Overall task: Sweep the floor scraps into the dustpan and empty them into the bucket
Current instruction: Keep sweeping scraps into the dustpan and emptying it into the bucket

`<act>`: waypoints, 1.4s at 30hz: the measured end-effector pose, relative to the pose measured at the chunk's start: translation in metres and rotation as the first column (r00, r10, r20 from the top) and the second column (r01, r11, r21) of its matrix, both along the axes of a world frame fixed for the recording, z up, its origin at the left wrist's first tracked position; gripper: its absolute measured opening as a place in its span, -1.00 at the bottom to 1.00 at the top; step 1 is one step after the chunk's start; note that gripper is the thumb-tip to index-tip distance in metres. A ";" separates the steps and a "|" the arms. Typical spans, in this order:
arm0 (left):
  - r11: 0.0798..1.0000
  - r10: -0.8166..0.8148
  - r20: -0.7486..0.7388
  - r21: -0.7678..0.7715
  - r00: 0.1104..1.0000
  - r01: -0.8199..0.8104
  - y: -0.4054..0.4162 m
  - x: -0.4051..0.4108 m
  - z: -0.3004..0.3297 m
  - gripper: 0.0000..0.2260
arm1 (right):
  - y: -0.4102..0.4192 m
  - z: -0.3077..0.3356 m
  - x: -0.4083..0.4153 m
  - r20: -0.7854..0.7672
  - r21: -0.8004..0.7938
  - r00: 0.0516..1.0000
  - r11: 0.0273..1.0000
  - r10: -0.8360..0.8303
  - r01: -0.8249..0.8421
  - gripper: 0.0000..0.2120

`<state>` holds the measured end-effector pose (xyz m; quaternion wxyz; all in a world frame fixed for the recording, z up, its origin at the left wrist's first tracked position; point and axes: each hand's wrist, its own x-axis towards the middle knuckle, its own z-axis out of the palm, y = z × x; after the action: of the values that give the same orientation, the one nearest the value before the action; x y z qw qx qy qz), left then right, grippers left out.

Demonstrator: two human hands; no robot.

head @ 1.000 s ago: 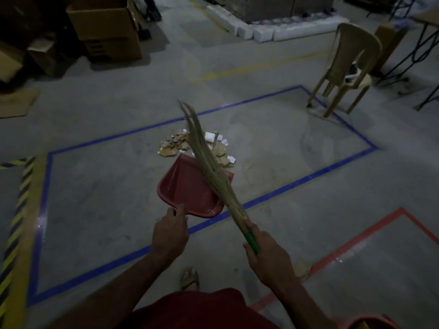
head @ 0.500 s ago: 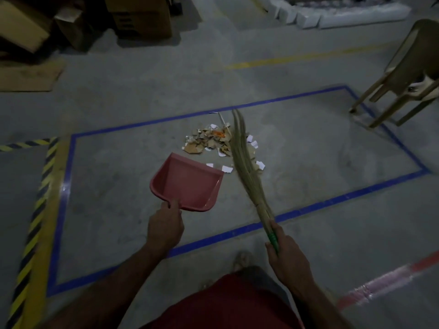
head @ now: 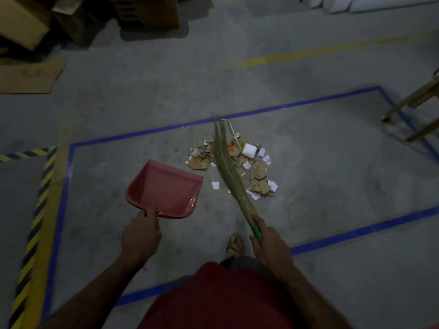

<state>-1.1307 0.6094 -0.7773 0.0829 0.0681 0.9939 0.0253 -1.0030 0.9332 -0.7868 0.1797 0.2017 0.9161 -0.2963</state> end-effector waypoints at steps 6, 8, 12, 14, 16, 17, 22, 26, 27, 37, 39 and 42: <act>0.998 0.058 0.036 0.032 0.998 -0.059 0.037 -0.093 0.002 -0.81 | 0.033 -0.007 -0.100 0.077 0.029 0.995 0.997 0.063 -0.065 -0.41; 0.997 0.049 0.054 0.053 0.997 -0.052 0.041 -0.124 -0.006 -0.82 | 0.039 -0.016 -0.135 0.106 0.002 0.992 0.998 0.067 -0.067 -0.41; 0.998 0.055 0.103 0.011 0.993 -0.056 0.035 -0.198 -0.042 -0.85 | 0.038 -0.045 -0.210 0.162 -0.052 0.985 0.997 0.060 -0.053 -0.39; 0.997 0.068 0.150 -0.032 0.986 -0.064 0.030 -0.240 -0.066 -0.83 | 0.031 -0.065 -0.251 0.187 -0.082 0.981 0.996 0.055 -0.040 -0.38; 0.996 0.069 0.206 -0.062 0.976 -0.057 0.023 -0.283 -0.094 -0.83 | 0.020 -0.088 -0.290 0.246 -0.112 0.968 0.994 0.049 -0.022 -0.39; 0.996 0.066 0.235 -0.074 0.970 -0.049 0.019 -0.304 -0.108 -0.82 | 0.014 -0.103 -0.310 0.268 -0.118 0.962 0.993 0.051 -0.019 -0.40; 0.993 0.010 0.314 -0.114 0.950 0.027 0.001 -0.399 -0.183 -0.79 | -0.023 -0.195 -0.406 0.347 -0.163 0.933 0.986 0.094 -0.038 -0.40; 0.985 -0.029 0.356 -0.147 0.934 0.087 -0.005 -0.453 -0.254 -0.72 | -0.046 -0.279 -0.481 0.389 -0.236 0.908 0.970 0.152 -0.061 -0.41; 0.983 -0.040 0.362 -0.154 0.931 0.102 -0.004 -0.462 -0.271 -0.70 | -0.048 -0.298 -0.496 0.409 -0.249 0.898 0.966 0.164 -0.063 -0.44; 0.987 -0.096 0.409 -0.080 0.908 0.140 0.039 -0.489 -0.370 -0.75 | -0.012 -0.380 -0.412 0.541 -0.252 0.736 0.756 -0.407 0.604 -0.62; 0.987 -0.108 0.409 -0.063 0.906 0.145 0.049 -0.489 -0.371 -0.73 | -0.003 -0.361 -0.374 0.557 -0.198 0.722 0.778 -0.411 0.596 -0.62; 0.982 -0.128 0.423 -0.075 0.897 0.175 0.060 -0.487 -0.373 -0.71 | 0.007 -0.328 -0.333 0.540 -0.267 0.733 0.741 -0.414 0.616 -0.44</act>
<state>-1.6181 0.6698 -1.1502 0.2982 0.1337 0.9448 -0.0224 -1.3362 0.9402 -1.1145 0.3324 0.4717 0.6648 -0.4744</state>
